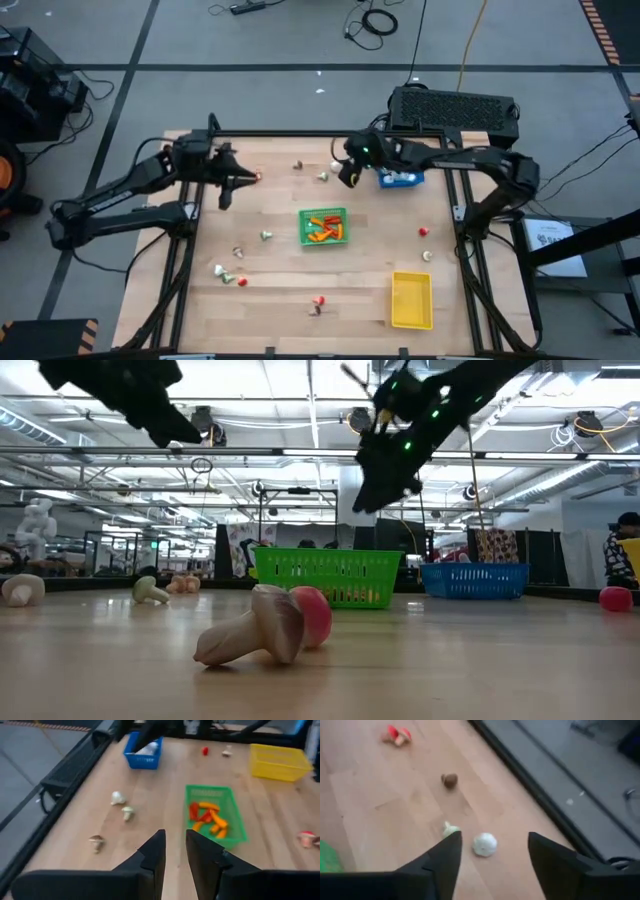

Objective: Sort produce into baskets
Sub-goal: Put the garlic into the blue bin

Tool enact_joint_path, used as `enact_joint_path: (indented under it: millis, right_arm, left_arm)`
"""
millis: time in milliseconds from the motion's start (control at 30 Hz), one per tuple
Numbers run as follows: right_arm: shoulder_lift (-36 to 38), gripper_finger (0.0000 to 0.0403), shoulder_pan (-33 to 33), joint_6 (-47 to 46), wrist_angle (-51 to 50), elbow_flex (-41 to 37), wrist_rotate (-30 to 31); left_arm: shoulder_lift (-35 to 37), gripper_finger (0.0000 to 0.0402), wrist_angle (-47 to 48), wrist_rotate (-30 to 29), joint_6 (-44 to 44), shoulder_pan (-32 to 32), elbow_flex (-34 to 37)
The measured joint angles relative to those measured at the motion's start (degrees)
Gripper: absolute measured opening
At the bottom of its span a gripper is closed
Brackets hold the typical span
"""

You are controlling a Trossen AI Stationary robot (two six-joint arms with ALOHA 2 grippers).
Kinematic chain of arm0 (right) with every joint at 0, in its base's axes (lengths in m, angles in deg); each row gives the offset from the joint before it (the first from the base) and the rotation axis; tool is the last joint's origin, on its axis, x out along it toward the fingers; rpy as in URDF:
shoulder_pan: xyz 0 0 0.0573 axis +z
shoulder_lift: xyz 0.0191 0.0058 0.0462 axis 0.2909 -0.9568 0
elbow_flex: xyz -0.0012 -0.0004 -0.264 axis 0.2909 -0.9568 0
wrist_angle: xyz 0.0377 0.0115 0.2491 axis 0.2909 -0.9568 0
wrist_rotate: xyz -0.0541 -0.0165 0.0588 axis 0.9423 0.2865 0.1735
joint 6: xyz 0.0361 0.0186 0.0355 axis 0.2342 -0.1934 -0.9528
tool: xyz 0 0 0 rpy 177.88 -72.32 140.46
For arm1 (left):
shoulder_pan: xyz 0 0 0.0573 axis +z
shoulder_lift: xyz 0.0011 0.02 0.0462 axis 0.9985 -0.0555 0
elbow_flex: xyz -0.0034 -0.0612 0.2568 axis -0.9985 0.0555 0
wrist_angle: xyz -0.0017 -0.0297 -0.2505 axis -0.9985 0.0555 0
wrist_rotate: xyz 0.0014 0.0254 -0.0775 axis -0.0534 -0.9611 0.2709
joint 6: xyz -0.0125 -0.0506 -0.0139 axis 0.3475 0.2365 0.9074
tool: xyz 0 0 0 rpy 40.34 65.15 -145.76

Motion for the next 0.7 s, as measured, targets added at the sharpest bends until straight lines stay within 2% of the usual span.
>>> enact_joint_path:
  millis: [133,233,333,567,700]
  right_arm:
    - [-6.42,0.0268,-2.81,-0.29,-0.41,3.49,-7.49]
    - [-10.51,0.0285,-4.11,-2.14,-1.66,6.41,-9.66]
    - [-13.93,0.0288,-4.96,-5.49,-3.22,9.07,-9.74]
    - [-19.25,0.0277,-5.01,-15.45,-3.60,12.40,-9.35]
    - [-21.14,0.0269,-4.70,-18.92,-3.99,12.70,-5.51]
  left_arm:
    - [2.92,0.0083,-6.21,-0.07,1.78,-2.57,5.07]
    - [3.89,0.0083,-14.92,-0.03,1.83,-4.32,9.64]
    - [3.82,0.0083,-20.85,-0.12,2.34,-5.54,13.07]
    - [3.93,0.0083,-22.64,-1.55,1.26,-5.68,13.39]
    - [3.93,0.0083,-22.83,-1.55,1.24,-5.65,13.39]
